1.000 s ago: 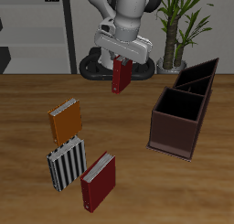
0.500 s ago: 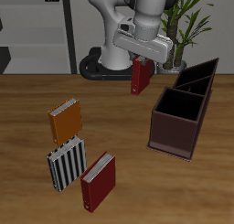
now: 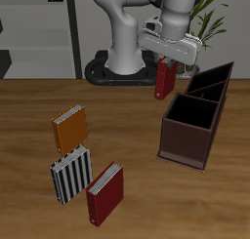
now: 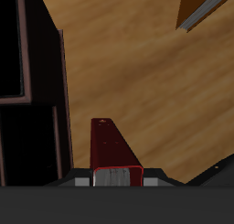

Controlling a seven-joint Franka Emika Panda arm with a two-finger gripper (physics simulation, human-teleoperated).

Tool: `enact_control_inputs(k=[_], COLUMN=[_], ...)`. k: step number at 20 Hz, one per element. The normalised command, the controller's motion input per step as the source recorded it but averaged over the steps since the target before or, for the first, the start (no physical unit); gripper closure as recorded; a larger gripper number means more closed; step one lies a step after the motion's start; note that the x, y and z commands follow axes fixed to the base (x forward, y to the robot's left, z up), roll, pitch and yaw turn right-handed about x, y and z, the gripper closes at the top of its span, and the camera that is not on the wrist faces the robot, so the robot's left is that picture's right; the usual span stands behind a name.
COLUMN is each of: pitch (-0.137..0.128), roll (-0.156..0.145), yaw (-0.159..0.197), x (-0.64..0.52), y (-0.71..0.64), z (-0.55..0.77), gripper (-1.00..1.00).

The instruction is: Place the right red book into the left desk caddy's front compartment and place the orange book into the left desk caddy's left compartment and place the striped book into the left desk caddy's left compartment

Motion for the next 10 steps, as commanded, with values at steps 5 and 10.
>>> enact_control_inputs(k=[5,10], pitch=[0.045,0.003], roll=[0.009,0.056], yaw=[0.004,0.002], x=[0.12,0.12], y=[0.37,0.27], z=[0.02,0.11], gripper=[1.0,1.0])
